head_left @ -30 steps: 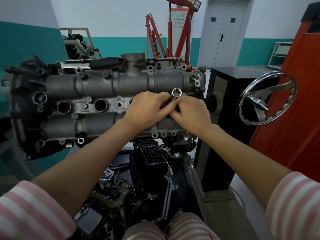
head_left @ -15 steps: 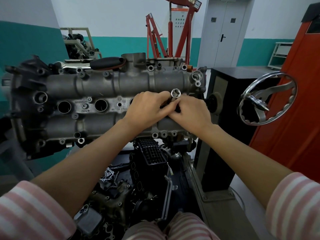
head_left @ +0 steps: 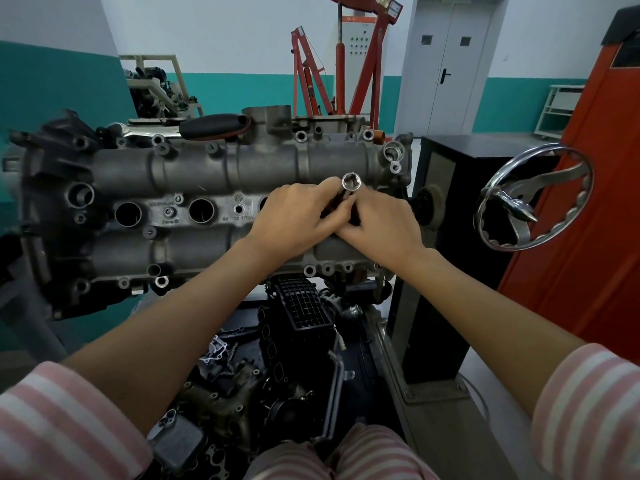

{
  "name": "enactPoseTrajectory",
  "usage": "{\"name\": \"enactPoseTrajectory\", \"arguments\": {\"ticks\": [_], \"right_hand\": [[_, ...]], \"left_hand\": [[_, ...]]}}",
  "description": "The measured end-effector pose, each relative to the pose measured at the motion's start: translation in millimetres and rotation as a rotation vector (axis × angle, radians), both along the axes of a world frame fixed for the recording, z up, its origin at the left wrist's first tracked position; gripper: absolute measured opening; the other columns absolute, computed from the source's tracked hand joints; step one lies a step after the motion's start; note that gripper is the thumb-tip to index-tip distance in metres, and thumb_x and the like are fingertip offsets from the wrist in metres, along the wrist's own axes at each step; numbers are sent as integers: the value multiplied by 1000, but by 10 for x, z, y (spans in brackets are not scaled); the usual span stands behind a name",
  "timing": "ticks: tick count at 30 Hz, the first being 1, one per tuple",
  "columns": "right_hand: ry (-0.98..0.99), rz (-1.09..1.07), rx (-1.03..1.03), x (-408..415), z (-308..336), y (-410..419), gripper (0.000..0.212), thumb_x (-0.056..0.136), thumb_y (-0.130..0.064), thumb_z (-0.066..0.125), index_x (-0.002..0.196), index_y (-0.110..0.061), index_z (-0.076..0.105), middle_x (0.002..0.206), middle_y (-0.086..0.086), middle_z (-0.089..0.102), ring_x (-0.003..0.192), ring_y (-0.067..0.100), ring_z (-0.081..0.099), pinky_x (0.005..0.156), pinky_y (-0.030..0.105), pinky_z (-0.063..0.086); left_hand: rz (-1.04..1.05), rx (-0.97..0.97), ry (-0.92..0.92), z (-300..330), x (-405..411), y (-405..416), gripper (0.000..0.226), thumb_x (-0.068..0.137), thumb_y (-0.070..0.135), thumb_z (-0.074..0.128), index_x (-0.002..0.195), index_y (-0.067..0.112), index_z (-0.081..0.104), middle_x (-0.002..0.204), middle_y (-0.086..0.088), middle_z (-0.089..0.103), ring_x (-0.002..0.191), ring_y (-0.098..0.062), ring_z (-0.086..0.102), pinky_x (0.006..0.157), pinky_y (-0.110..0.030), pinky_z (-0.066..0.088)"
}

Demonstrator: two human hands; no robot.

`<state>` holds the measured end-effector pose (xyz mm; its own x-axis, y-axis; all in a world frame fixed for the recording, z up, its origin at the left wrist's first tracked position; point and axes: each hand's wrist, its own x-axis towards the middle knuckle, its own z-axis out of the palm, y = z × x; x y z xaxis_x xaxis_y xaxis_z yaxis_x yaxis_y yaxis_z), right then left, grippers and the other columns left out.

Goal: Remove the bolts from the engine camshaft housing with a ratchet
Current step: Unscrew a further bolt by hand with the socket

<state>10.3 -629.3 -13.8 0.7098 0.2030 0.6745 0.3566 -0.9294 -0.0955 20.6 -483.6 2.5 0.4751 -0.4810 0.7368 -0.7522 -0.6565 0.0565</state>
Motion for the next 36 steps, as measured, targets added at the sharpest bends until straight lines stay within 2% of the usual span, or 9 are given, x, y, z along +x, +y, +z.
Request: {"name": "enactPoseTrajectory", "arguments": {"ticks": [3, 7, 11, 17, 22, 25, 28, 32, 36], "right_hand": [[-64, 56, 40, -42, -3, 9, 21, 87, -34, 54, 70, -23, 48, 63, -7, 52, 58, 8, 38, 46, 20, 19], [-95, 69, 37, -53, -17, 16, 18, 86, -25, 56, 79, -12, 64, 69, 3, 63, 59, 8, 36, 47, 17, 16], [-25, 22, 9, -15, -7, 0, 26, 88, -36, 48, 90, -12, 55, 71, -6, 49, 60, 11, 44, 48, 26, 27], [-11, 20, 19, -6, -4, -2, 39, 85, -45, 40, 99, -9, 48, 72, -2, 57, 60, 17, 56, 48, 28, 37], [-39, 11, 2, -19, -10, 4, 29, 87, -41, 49, 82, -15, 60, 69, -6, 53, 63, 10, 44, 46, 24, 23], [-84, 60, 31, -52, -14, 6, 21, 88, -29, 54, 80, -12, 63, 69, 0, 61, 61, 7, 38, 47, 17, 19], [-70, 57, 35, -56, -6, 13, 20, 88, -32, 53, 80, -14, 59, 64, -8, 47, 58, 7, 38, 45, 19, 19], [-18, 38, 24, -34, -2, 10, 35, 86, -44, 39, 89, -11, 50, 72, -9, 47, 60, 13, 50, 50, 28, 35], [-11, 36, 34, -25, 7, 1, 47, 82, -48, 32, 100, -8, 49, 74, -2, 57, 61, 17, 55, 49, 28, 36]], "left_hand": [[-4, 2, 8, -4, 14, 11, 53, 92, 47, 40, 75, 1, 59, 53, -9, 55, 50, -26, 53, 49, -37, 41], [-1, 32, 2, 3, 4, 14, 52, 94, 48, 43, 77, 2, 61, 55, -8, 56, 52, -24, 54, 52, -39, 42], [1, 9, 21, 10, -23, 8, 59, 84, 53, 27, 87, 3, 58, 58, -3, 55, 52, -22, 52, 51, -37, 42], [-3, -12, 6, 5, -28, -16, 24, 90, 29, 49, 76, 16, 36, 52, 7, 39, 45, -27, 48, 46, -28, 31], [8, -6, 12, -17, 28, 11, 42, 92, 36, 50, 67, 3, 53, 49, -9, 52, 46, -27, 51, 48, -29, 32], [14, 14, 3, -18, 26, 11, 55, 91, 49, 40, 70, 2, 61, 50, -7, 53, 48, -24, 51, 49, -30, 32], [13, 40, -22, -16, 15, 4, 64, 86, 58, 25, 80, 5, 61, 54, -3, 54, 50, -21, 52, 49, -32, 37], [-6, 1, -18, -10, 21, 6, 53, 85, 50, 26, 87, 4, 52, 56, 1, 50, 49, -21, 50, 47, -30, 39], [-9, 17, -38, -13, 8, -7, 28, 86, 40, 32, 80, 14, 37, 51, 15, 30, 43, -18, 38, 43, -26, 29]]}}
